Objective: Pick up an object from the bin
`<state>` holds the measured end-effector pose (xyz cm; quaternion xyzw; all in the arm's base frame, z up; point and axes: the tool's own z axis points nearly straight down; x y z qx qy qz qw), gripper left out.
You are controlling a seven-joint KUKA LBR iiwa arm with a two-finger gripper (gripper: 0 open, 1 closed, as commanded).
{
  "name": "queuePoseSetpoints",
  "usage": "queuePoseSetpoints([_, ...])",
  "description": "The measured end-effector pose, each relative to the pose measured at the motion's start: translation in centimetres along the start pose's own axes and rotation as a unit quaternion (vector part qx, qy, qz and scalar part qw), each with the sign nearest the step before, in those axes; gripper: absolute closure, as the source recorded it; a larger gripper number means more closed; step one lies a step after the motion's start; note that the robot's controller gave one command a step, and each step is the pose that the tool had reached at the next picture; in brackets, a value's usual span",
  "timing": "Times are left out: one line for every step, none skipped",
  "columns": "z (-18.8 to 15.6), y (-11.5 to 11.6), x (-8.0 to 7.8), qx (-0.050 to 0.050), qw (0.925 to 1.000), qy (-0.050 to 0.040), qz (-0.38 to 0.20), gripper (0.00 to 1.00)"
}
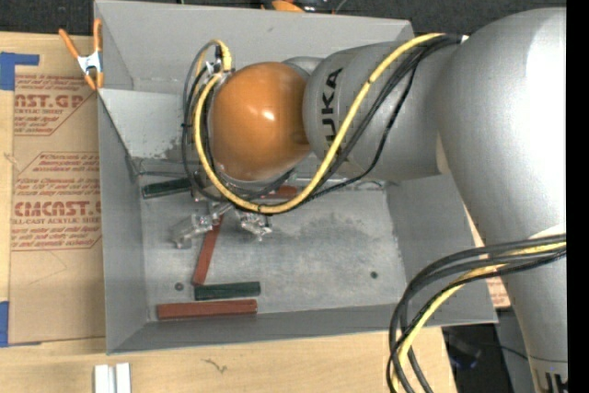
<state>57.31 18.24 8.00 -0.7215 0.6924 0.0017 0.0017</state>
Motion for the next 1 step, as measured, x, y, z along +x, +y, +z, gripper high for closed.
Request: queuePoseSetpoints([-0.07, -0.03, 0.02, 0.0, 1.0, 0.0002, 0.0, 1.0])
